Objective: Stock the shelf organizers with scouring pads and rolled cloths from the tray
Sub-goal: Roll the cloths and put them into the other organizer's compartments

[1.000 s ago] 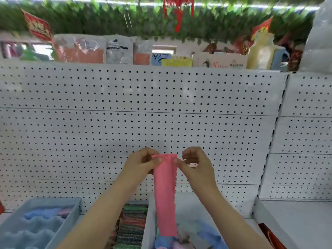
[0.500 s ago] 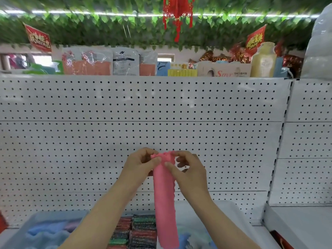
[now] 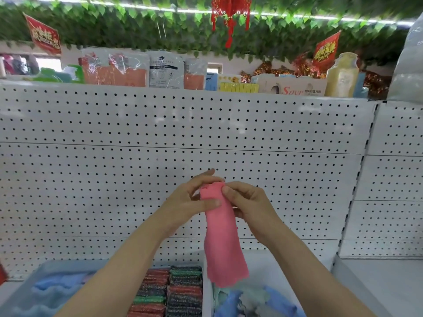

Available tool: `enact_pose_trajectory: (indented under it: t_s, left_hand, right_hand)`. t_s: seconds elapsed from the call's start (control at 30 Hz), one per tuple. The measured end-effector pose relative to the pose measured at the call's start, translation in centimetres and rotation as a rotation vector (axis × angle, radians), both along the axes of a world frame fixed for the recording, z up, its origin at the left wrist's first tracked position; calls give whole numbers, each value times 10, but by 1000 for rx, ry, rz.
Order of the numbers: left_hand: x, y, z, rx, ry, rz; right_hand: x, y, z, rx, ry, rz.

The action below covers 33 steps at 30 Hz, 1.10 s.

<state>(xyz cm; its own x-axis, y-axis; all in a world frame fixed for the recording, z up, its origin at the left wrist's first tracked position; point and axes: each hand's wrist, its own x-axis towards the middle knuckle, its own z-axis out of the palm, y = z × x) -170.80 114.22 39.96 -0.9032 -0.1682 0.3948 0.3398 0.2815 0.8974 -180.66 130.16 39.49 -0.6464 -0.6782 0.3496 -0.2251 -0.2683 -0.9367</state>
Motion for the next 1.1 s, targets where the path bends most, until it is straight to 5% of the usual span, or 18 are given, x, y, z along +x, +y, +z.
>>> enact_pose_trajectory:
  t_s: [0.23, 0.53, 1.1]
  left_hand:
    - [-5, 3, -6, 26, 83, 129]
    - [-8, -1, -7, 45, 64, 203]
    - [7, -31, 3, -32, -158, 146]
  right_hand:
    - [0, -4, -4, 35, 318, -413]
    - [0, -6, -4, 43, 38, -60]
    - [-9, -11, 9, 97, 181, -247]
